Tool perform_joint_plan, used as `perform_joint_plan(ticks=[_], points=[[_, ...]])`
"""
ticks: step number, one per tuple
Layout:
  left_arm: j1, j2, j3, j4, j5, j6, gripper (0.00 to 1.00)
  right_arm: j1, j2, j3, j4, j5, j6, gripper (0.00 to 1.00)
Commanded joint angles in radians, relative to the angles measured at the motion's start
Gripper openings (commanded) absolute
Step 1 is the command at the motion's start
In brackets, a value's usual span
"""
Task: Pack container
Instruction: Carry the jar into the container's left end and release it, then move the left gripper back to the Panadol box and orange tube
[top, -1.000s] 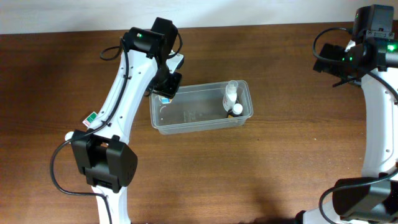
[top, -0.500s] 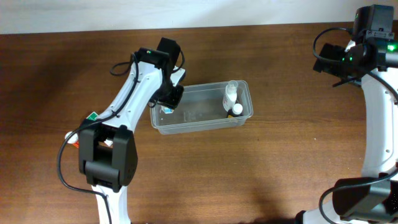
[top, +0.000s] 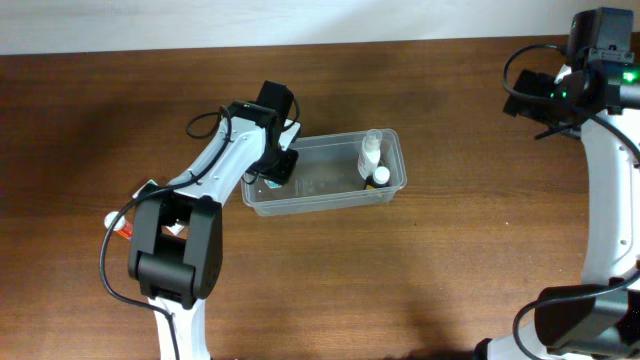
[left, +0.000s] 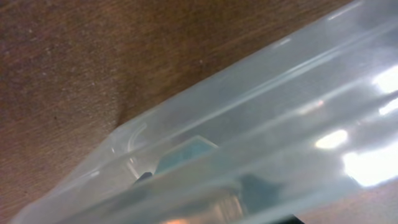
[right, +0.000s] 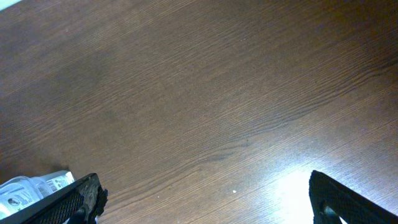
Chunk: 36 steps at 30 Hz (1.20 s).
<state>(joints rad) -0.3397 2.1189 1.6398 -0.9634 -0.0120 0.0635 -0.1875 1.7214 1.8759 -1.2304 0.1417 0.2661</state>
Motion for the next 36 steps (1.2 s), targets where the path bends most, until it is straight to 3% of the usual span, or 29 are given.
perform_joint_plan(ticks=[1,5,10,22,29,36], points=[[0.001,-0.006,-0.014,0.008,-0.037,0.005,0.34,-0.004,-0.008,0.009,0.000,0.009,0.013,0.98],[0.001,-0.006,-0.015,0.005,-0.037,0.005,0.37,-0.004,-0.008,0.009,-0.001,0.009,0.013,0.98],[0.001,-0.006,-0.015,0.005,-0.037,0.005,0.58,-0.004,-0.008,0.009,-0.001,0.009,0.013,0.98],[0.001,-0.006,0.037,-0.029,-0.035,0.005,0.61,-0.004,-0.008,0.009,-0.001,0.009,0.013,0.99],[0.001,-0.006,0.283,-0.218,-0.029,-0.014,0.68,-0.004,-0.008,0.009,-0.001,0.009,0.013,0.98],[0.002,-0.010,0.482,-0.428,-0.034,-0.020,0.68,-0.004,-0.008,0.009,0.000,0.009,0.013,0.98]])
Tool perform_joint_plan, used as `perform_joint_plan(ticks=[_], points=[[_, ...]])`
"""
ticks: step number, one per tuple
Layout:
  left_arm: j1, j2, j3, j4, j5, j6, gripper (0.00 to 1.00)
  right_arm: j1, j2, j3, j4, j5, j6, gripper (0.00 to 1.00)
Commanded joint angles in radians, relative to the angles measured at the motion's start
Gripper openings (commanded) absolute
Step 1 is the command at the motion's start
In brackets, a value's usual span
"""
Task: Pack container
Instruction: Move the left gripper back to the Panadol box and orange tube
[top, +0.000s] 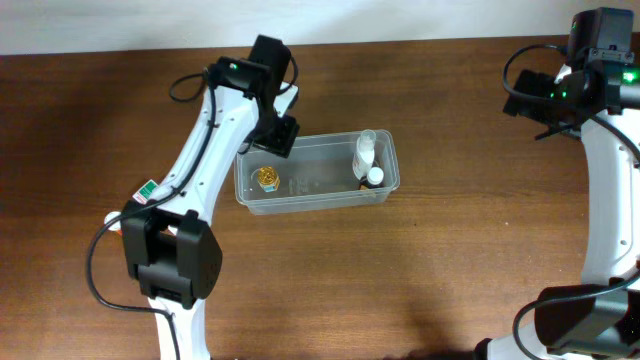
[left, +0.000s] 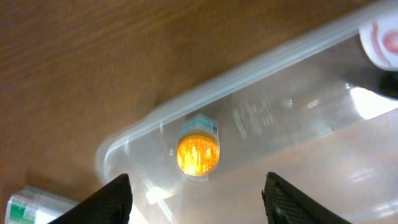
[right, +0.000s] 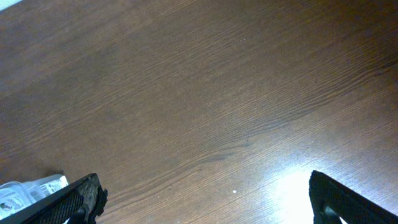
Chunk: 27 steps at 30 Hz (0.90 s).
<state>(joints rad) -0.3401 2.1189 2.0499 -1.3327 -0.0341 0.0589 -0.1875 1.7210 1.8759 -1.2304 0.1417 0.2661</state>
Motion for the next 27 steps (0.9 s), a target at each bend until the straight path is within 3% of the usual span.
perform_joint_plan(ticks=[1,5,12,17,27], points=[[0.003,-0.017,0.085,-0.086,-0.026,-0.031,0.68,-0.004,-0.008,0.009,-0.001,0.009,0.013,0.98],[0.018,-0.084,0.087,-0.151,-0.104,-0.117,0.69,-0.004,-0.008,0.009,-0.001,0.009,0.013,0.98],[0.116,-0.329,0.079,-0.184,-0.122,-0.165,0.72,-0.003,-0.008,0.009,-0.001,0.009,0.013,0.98],[0.199,-0.410,-0.002,-0.207,-0.142,-0.203,0.74,-0.004,-0.008,0.009,0.000,0.009,0.013,0.98],[0.462,-0.568,-0.509,0.085,-0.062,-0.322,0.77,-0.004,-0.008,0.009,-0.001,0.009,0.013,0.98]])
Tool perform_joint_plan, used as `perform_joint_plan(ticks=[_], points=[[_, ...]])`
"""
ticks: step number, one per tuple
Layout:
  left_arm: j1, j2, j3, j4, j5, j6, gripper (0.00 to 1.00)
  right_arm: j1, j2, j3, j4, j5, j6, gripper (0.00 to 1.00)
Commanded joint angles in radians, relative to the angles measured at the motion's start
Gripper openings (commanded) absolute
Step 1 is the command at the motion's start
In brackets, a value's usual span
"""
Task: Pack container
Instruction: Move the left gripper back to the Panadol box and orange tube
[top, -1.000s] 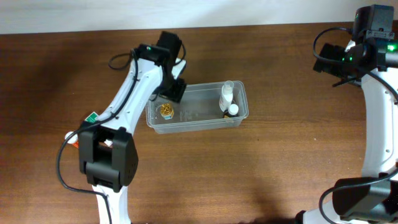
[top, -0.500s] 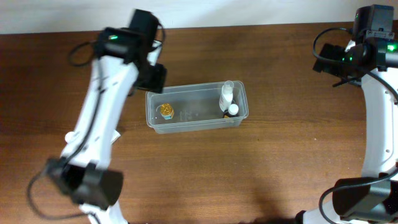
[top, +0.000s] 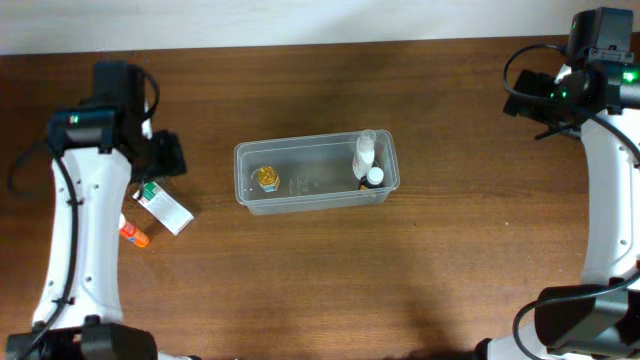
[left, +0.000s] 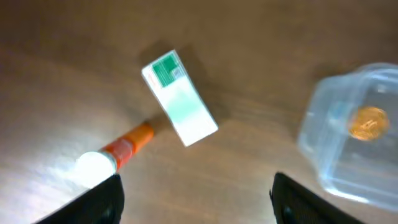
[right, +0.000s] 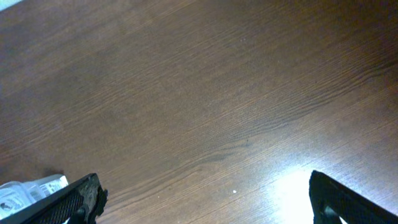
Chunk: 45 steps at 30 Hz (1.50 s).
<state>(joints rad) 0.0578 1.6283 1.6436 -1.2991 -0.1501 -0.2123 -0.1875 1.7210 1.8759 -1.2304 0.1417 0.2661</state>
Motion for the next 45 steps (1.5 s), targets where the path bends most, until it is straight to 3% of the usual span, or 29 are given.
perform_joint_plan(ticks=[1,10,14,18,19,25,40,44,45], points=[[0.092,-0.090,-0.142,0.079,0.061,-0.063,0.77,-0.004,-0.008,0.009,-0.001,0.009,0.013,0.98],[0.182,-0.103,-0.196,0.110,0.071,-0.051,0.79,-0.004,-0.008,0.009,-0.001,0.009,0.013,0.98],[0.227,-0.103,-0.215,0.111,0.087,-0.053,0.86,-0.004,-0.008,0.009,-0.001,0.009,0.013,0.98],[0.288,-0.103,-0.246,0.118,0.106,-0.053,0.87,-0.004,-0.008,0.009,-0.001,0.009,0.013,0.98],[0.299,-0.103,-0.254,0.121,0.106,-0.053,0.93,-0.004,-0.008,0.009,-0.001,0.009,0.013,0.98],[0.308,-0.103,-0.286,0.144,0.102,-0.052,0.99,-0.004,-0.008,0.009,-0.001,0.009,0.013,0.99],[0.312,-0.103,-0.482,0.329,0.102,-0.052,0.98,-0.004,-0.008,0.009,-0.001,0.009,0.013,0.98],[0.312,-0.103,-0.499,0.363,0.102,-0.052,0.90,-0.004,-0.008,0.009,-0.001,0.009,0.013,0.98],[0.312,-0.103,-0.499,0.368,0.102,-0.052,0.84,-0.004,-0.008,0.009,-0.001,0.009,0.013,0.98]])
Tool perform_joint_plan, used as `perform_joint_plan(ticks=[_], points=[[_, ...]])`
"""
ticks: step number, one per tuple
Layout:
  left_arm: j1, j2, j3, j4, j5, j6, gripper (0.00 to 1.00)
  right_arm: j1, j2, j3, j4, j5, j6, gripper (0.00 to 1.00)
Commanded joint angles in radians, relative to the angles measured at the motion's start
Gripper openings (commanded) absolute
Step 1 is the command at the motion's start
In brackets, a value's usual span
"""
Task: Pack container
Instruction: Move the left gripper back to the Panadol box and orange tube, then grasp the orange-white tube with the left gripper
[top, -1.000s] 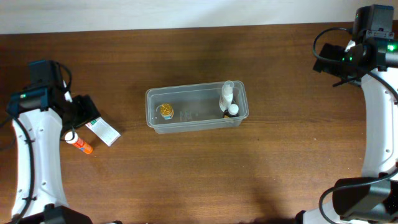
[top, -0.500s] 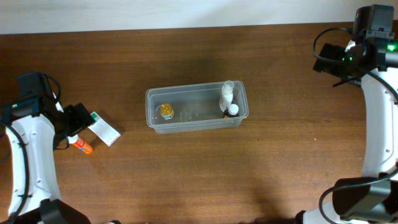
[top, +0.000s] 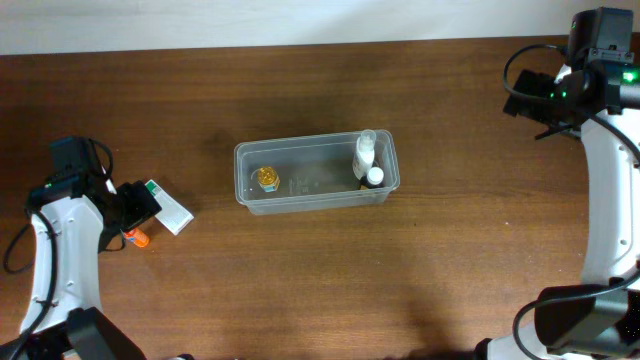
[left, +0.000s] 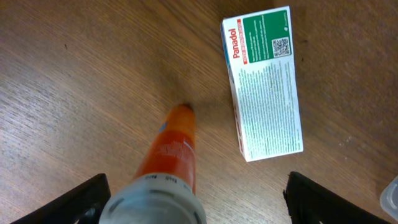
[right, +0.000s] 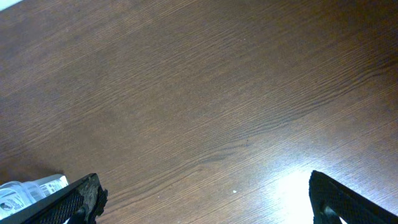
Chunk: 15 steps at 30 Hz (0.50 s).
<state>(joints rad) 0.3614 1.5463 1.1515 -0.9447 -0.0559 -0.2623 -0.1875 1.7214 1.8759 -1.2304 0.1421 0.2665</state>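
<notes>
A clear plastic container (top: 315, 190) lies mid-table holding a small amber jar (top: 266, 178), a white bottle (top: 367, 150) and a dark-capped bottle (top: 375, 177). At the left lie a white and green Panadol box (left: 264, 81) and an orange tube with a white cap (left: 168, 168). My left gripper (left: 199, 210) hangs open right over the tube's cap end, one finger on each side and apart from it. My right gripper (right: 205, 208) is open over bare table at the far right.
The brown wooden table (top: 450, 260) carries all of this. In the overhead view the box (top: 168, 207) and the tube (top: 137, 238) lie well left of the container. A bit of the white bottle (right: 25, 190) shows at the right wrist view's lower left.
My left gripper has moved toward the front left and come lower, from above the box to right over the orange tube's cap. The container, the box, the tube and the right arm have not moved.
My left gripper was down at the container's left end, with the container skewed. Then it stood open behind the container, the amber jar lay inside and the container sat straighter. Then it was at the left near the box and tube, and now over the tube.
</notes>
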Motion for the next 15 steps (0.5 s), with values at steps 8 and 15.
perform_joint_plan(ticks=[8,15], points=[[0.008,-0.021,-0.006,0.065,0.007,-0.002,0.82,-0.004,-0.008,0.009,-0.001,0.008,0.012,0.98],[0.008,-0.021,-0.006,0.063,-0.019,-0.002,0.81,-0.004,-0.008,0.009,0.000,0.008,0.012,0.98]])
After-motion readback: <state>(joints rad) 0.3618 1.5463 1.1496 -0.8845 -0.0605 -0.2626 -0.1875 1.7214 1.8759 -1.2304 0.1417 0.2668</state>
